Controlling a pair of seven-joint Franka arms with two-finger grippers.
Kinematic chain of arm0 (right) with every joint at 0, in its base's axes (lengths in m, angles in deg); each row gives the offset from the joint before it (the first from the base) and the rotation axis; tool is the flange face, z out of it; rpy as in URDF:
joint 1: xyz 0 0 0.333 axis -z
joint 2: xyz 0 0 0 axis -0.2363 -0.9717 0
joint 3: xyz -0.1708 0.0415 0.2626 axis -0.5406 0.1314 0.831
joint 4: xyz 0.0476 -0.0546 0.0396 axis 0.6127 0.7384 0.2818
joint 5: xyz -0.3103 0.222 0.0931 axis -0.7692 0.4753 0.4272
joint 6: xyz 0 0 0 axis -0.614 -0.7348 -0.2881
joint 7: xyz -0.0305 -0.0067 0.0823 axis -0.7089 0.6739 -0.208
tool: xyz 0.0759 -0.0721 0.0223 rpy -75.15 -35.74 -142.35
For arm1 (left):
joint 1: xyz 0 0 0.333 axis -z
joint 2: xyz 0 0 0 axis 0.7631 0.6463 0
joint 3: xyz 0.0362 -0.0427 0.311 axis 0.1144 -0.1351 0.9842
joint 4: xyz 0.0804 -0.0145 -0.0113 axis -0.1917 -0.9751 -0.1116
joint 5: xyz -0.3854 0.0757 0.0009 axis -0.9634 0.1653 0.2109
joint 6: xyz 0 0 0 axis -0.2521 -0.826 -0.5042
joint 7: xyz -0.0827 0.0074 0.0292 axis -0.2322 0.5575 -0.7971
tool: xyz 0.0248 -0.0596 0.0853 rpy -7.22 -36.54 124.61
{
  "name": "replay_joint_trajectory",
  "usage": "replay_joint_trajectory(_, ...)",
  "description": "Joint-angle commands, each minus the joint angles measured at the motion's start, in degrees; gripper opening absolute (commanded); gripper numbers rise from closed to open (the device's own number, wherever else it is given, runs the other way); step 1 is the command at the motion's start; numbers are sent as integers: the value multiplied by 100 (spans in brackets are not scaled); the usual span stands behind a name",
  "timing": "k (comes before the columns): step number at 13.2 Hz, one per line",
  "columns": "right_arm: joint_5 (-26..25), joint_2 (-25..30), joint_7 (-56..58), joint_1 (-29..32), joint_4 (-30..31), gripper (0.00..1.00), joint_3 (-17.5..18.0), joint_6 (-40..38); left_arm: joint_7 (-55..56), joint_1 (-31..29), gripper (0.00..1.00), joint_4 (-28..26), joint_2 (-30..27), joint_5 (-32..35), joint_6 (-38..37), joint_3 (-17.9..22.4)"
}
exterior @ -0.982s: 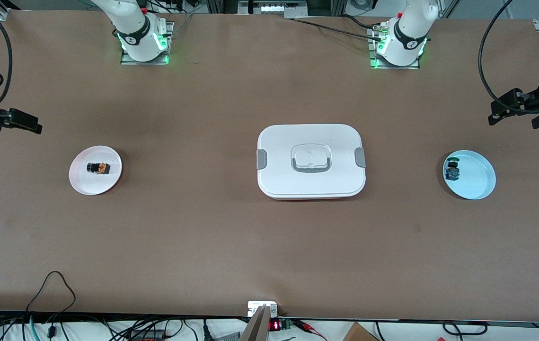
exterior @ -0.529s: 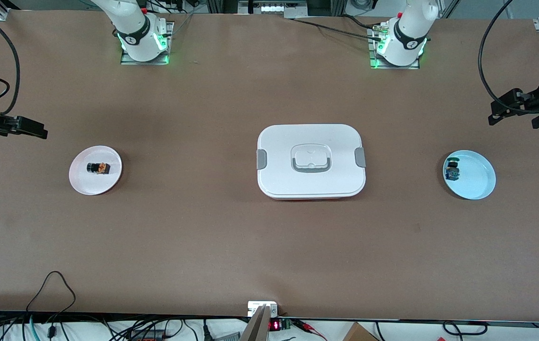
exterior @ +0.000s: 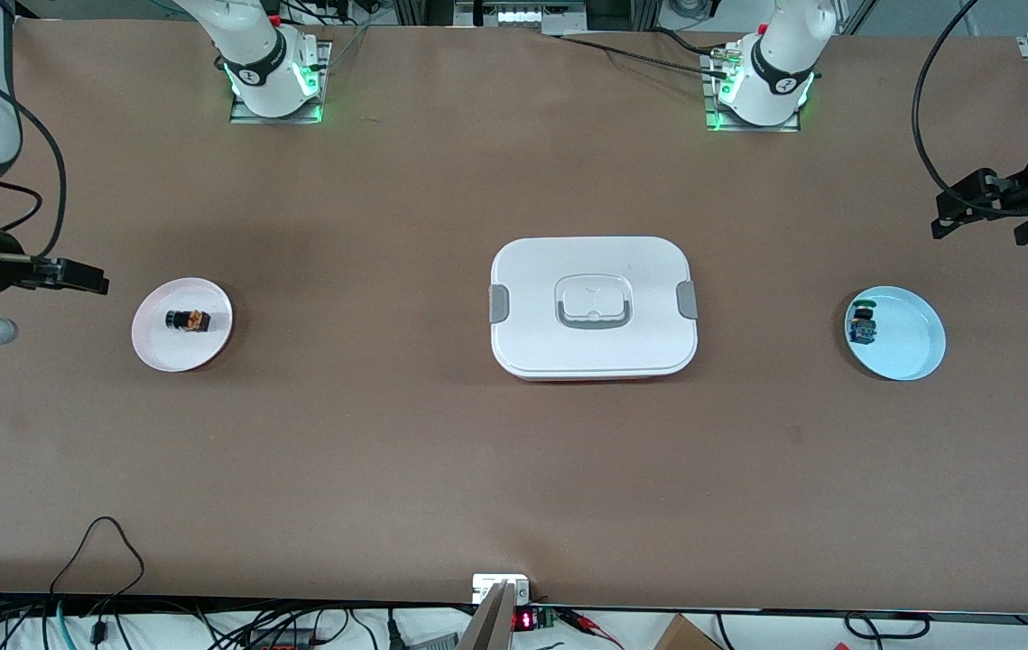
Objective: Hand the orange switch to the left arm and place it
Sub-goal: 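Move the right gripper over the orange switch on the white plate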
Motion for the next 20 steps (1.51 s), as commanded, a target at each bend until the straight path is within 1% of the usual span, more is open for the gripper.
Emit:
replay_joint_trajectory(1,-4,-88,17,88,163,100,11,415,7,-23,100,160,55,82,-106,-33)
replay_joint_trajectory(5,-4,-45,61,290,1155,100,11,1662,-2,-23,100,160,55,82,-106,-33)
replay_joint_trajectory(10,5,-45,105,273,1877,100,20,2455,-2,-23,100,160,55,82,-106,-33)
replay_joint_trajectory(14,-4,-71,114,273,2650,100,20,3307,-2,-23,100,160,55,73,-106,-33)
replay_joint_trajectory(17,-13,-150,114,282,2967,100,20,3756,-2,-23,100,160,55,73,-106,-33)
replay_joint_trajectory(19,-48,-264,157,273,3030,100,20,3792,-2,-23,100,160,55,73,-106,-33)
replay_joint_trajectory(20,-239,-343,219,282,3030,100,20,3819,-2,-23,100,160,55,73,-115,-33)
